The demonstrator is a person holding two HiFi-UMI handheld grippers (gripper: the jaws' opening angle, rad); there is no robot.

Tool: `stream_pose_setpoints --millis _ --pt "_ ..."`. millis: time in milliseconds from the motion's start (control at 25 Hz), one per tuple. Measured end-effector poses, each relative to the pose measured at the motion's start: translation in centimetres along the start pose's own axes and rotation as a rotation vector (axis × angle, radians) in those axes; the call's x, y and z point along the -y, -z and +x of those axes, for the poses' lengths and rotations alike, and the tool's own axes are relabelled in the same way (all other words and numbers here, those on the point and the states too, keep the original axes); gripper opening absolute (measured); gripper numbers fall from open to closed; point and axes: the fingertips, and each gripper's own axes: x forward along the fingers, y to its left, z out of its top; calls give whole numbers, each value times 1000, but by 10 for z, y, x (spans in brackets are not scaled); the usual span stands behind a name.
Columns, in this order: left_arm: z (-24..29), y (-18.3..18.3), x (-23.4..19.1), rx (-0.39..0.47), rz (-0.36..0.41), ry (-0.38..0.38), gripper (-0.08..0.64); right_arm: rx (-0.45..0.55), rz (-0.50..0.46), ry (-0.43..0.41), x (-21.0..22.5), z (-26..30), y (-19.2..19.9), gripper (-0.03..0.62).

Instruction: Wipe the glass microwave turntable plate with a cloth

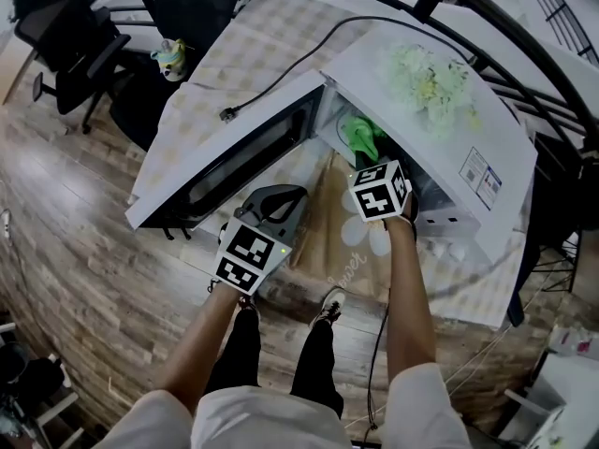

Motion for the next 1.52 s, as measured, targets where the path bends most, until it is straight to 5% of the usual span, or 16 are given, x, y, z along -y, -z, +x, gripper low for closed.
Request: stream_pose_setpoints --millis 480,680,1000,1280,1520 --pt "-12 -6 10 17 -15 -3 18 -134 91 79 -1 -52 56 107" --pt "-18 -12 -1 30 -11 -18 18 -71 174 180 10 -53 44 106" --pt "-13 -4 -17 15 -7 -15 18 -142 -48 432 70 -20 5 106" --pt "2 12 -20 -11 -13 17 18 -242 -218 428 99 37 10 106" --pt "12 20 -22 -38 28 18 18 -132 -283 358 83 47 -12 103"
